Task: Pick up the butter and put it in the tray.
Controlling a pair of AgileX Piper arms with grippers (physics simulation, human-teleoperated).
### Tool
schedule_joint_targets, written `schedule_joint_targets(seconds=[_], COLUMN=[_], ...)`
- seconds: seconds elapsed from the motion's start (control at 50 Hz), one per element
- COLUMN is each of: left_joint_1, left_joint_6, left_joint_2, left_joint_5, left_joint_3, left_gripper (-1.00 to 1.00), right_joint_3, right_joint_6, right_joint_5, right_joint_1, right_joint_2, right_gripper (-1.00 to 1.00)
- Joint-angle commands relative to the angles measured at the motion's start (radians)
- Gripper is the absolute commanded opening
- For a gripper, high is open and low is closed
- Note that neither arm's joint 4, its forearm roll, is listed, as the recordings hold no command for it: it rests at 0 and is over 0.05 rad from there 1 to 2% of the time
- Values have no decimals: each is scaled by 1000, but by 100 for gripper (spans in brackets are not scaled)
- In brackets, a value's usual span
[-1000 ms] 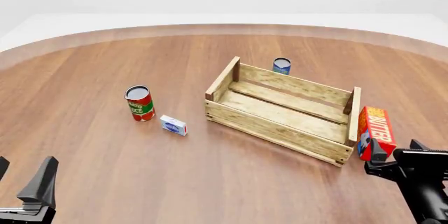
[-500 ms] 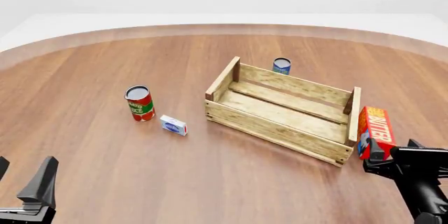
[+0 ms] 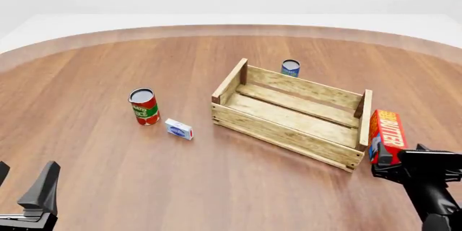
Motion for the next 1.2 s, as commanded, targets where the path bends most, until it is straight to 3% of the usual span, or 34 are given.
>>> schedule_joint_targets(seconds=[0.02,1.2], left_joint_1=[0,0], left_joint_6=[0,0], left_joint_2=[0,0], left_joint_5=[0,0], left_joint_3=[0,0], left_gripper=[100,100], right_joint_3=[-17,-88], right_joint_6=[-7,-18], right_joint_5=[-1,-1], right_joint_1=[2,-9], right_joint_2=[33,165], right_gripper=[100,100])
